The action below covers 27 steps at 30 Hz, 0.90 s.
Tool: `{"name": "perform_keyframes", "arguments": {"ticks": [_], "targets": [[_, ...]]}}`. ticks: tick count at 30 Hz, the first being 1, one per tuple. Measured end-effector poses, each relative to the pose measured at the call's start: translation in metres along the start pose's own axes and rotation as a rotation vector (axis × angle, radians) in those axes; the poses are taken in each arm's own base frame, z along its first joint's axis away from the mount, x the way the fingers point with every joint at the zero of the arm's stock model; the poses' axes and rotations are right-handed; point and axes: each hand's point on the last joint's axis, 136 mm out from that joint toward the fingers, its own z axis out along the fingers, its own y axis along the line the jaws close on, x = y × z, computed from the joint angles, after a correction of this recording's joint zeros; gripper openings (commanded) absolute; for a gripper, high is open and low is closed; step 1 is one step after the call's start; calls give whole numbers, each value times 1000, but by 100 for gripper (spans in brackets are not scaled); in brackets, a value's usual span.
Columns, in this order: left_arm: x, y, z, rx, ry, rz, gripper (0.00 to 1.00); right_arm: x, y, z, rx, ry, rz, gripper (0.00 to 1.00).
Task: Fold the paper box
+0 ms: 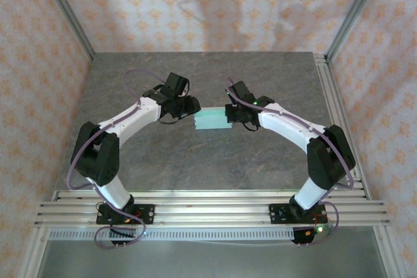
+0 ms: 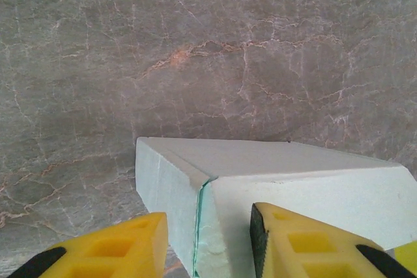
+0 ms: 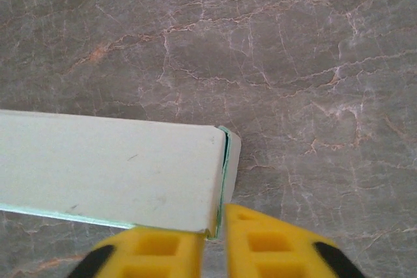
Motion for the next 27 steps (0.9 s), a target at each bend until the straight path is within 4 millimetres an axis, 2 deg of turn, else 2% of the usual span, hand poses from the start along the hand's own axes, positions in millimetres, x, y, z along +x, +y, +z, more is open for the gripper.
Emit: {"name": "perform_keyframes", "arguments": {"ticks": [5, 8, 10, 12, 16, 22, 27], "targets": [[0, -1, 2, 8, 2, 1, 36, -1, 5, -1, -31, -8, -13, 61], [0, -2, 4, 15, 6, 2, 36, -5, 7, -9, -56, -53, -21, 73], [0, -3, 5, 19, 7, 2, 36, -9, 7, -18, -82, -87, -11, 75], [0, -3, 5, 21, 8, 3, 36, -17, 11, -25, -119, -121, 21, 74], [1, -3, 7, 27, 9, 7, 36, -31, 6, -21, -153, -146, 129, 62], [2, -5, 10, 41, 16, 15, 35, -23, -3, 3, -136, -86, 211, 52], [6, -1, 14, 45, 19, 15, 33, -15, -4, 12, -149, -66, 238, 44]]}}
